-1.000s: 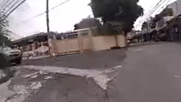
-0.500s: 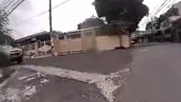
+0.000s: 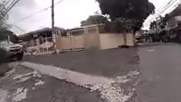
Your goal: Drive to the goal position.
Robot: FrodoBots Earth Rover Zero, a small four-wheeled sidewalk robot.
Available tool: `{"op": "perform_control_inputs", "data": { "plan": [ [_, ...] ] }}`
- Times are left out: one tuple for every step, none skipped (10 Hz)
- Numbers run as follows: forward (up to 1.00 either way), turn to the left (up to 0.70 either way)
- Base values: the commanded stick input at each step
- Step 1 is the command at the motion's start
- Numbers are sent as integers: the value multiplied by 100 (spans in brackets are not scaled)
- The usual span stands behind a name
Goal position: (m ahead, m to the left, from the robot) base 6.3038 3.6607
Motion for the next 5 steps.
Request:
{"op": "perform_control_inputs", "data": {
  "plan": [
    [70, 14],
    [70, 14],
    [70, 14],
    [70, 14],
    [70, 14]
  ]
}}
